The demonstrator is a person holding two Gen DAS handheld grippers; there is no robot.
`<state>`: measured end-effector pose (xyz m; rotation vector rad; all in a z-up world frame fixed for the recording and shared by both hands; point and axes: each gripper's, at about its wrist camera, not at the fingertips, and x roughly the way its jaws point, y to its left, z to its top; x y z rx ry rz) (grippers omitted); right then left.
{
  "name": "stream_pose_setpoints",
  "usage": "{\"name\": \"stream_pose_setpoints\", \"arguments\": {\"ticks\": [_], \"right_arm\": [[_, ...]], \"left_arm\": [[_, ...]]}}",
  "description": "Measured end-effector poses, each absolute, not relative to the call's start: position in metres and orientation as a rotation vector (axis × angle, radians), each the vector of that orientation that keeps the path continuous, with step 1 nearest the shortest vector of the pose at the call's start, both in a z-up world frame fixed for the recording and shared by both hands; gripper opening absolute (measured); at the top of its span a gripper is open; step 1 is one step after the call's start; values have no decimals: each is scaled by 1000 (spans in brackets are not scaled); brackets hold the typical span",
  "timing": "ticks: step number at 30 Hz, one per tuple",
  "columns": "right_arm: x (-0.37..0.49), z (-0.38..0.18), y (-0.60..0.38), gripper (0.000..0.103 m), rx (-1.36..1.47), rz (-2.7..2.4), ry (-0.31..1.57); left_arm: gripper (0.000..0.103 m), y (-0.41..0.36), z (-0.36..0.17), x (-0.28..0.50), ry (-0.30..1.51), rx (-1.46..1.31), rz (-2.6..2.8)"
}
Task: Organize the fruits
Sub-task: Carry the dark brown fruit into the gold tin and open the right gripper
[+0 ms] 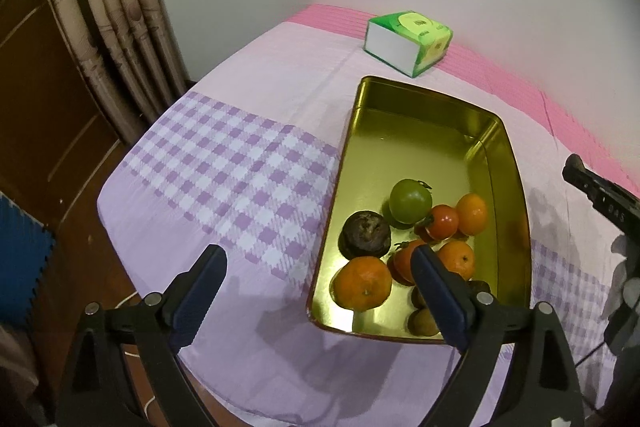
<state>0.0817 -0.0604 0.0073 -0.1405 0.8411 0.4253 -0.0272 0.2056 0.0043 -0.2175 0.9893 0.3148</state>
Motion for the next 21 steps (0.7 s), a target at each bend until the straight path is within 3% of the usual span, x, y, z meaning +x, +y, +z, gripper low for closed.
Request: {"name": "stream_pose_setpoints", "arguments": {"ticks": [21], "right_arm": [[27, -4, 59, 37, -275, 644, 877]], "left_arm": [[92, 211, 12, -51, 1010, -225, 308]]}}
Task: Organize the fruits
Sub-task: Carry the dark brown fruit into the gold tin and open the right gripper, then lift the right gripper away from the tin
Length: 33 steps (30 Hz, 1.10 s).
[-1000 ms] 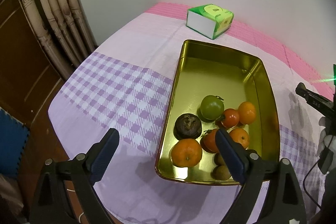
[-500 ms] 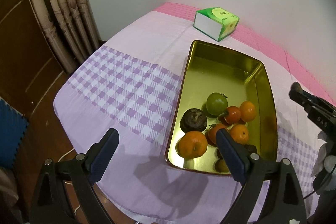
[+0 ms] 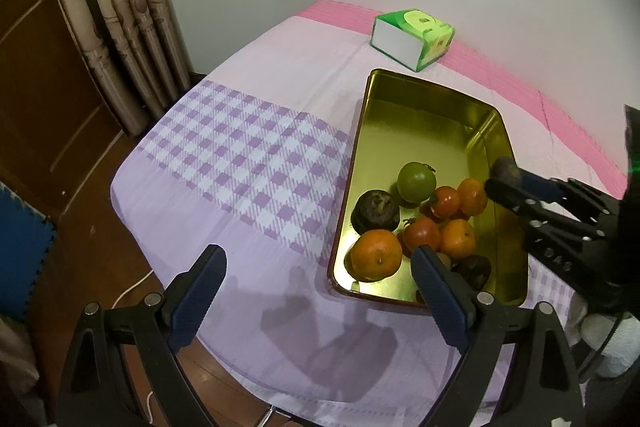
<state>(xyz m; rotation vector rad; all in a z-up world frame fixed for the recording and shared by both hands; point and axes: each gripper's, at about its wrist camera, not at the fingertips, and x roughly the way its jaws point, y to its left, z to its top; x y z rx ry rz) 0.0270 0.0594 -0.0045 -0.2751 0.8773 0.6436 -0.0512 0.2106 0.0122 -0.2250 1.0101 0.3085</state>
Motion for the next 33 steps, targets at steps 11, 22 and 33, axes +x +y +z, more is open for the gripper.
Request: {"name": "stream_pose_setpoints", "arguments": {"ticks": [11, 22, 33], "right_arm": [[25, -24, 73, 37, -315, 634, 914], [25, -25, 71, 40, -312, 607, 917], [15, -11, 65, 78, -290, 587, 885]], "left_arm": [[92, 210, 9, -53, 1012, -209, 323], [92, 208, 8, -54, 1013, -194, 327], [92, 203, 10, -59, 1003, -181, 330]]}}
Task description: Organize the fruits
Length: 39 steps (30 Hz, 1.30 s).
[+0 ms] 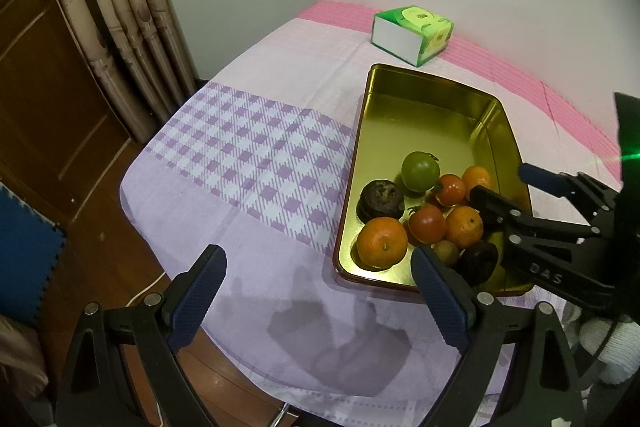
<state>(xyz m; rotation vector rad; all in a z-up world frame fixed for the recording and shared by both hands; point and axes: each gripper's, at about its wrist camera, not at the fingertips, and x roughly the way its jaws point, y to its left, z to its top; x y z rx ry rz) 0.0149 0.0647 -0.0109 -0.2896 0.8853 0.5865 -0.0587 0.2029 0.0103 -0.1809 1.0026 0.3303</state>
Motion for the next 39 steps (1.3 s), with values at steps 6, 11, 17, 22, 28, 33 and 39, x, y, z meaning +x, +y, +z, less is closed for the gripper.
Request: {"name": "stream_pose_setpoints", "arguments": {"ticks": [6, 11, 17, 22, 28, 33, 39], "right_arm": [[4, 1, 51, 90, -279, 550, 878], [-5, 6, 37, 94, -274, 513, 891], [-23, 8, 23, 95, -284, 491, 897], [-31, 9, 17, 95, -276, 485, 897], [-37, 10, 17, 95, -278, 484, 893], [-42, 10, 17, 95, -282, 482, 891], [-44, 10, 17, 95, -290, 481, 889]], "left_arm": [[92, 198, 11, -61, 996, -164, 327], [92, 190, 12, -62, 988, -136, 323], [92, 180, 12, -63, 983, -100, 313], [92, 170, 11, -64, 975, -75, 303], [92, 166, 12, -67, 964, -69, 298], [92, 163, 12, -68, 959, -64, 296], [92, 162, 10, -67, 962, -63, 294]]}}
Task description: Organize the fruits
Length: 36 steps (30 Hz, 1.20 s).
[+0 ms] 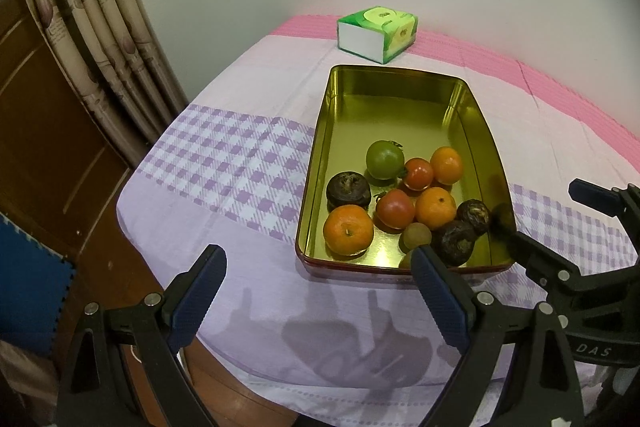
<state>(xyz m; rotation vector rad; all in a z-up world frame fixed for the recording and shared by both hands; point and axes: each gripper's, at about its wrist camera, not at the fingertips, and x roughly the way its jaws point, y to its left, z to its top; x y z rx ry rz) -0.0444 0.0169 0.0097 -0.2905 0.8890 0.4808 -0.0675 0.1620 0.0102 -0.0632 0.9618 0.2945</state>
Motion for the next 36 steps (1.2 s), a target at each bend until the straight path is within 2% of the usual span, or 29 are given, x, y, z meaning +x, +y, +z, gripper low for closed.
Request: {"name": "stream_pose_setpoints", "arguments": {"ticks": [36], "right_arm": [[-45, -1, 17, 96, -284, 486, 919]], "left_arm": [[92, 164, 3, -68, 969, -76, 286]]}}
